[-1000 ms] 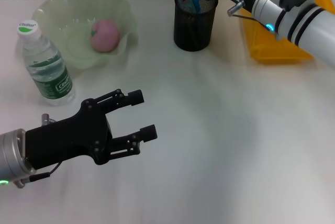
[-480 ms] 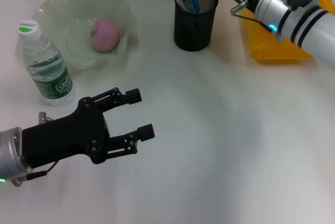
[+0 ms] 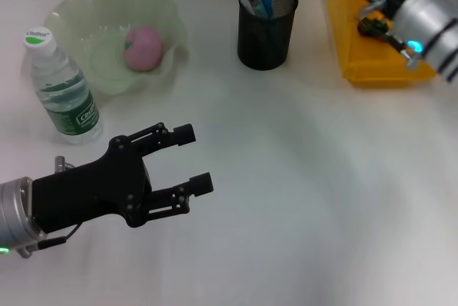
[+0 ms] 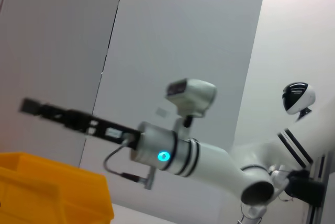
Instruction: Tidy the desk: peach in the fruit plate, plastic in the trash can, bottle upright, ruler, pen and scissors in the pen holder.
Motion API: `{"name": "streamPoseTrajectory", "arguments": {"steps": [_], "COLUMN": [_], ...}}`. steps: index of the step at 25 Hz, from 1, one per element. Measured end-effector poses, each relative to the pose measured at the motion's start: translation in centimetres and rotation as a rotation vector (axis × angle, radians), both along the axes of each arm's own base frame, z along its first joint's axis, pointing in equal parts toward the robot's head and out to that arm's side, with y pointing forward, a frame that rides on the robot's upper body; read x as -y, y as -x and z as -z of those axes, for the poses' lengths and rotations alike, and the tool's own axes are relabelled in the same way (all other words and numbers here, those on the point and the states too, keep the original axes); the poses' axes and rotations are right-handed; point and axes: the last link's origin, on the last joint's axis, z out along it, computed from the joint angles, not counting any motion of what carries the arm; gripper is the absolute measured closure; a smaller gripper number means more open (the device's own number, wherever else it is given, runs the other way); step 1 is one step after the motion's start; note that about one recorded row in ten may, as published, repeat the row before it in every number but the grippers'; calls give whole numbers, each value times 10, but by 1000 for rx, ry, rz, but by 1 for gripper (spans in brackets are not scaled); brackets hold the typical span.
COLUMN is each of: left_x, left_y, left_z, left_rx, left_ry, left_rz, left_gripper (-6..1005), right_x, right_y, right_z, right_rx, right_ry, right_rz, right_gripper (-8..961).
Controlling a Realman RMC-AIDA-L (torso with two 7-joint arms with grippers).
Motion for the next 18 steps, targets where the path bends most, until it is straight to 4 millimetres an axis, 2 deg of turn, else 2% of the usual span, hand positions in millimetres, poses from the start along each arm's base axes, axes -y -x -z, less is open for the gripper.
{"name": "streamPoseTrajectory", "arguments": {"steps": [4,8,13,18], "left_x": [0,0,0,1], "left_y": [-1,-2,-4,-10], "left_z": [2,4,5,14], "left_rx": [2,-6,-25,-74], "left_ry": [7,26,65,151], "left_rz": [-1,6,25,89], "left_gripper": [198,198,198,199], "right_x": [27,68,125,164], "right_y": [-17,-33,-51,-68], "right_z": [-20,-37,-49,-53], "right_rx": [-174,-287,-275,-169], "right_ry": [27,151,386,589], "right_rz": [-42,-135,-243,-304], "right_gripper": [185,186,186,187]}}
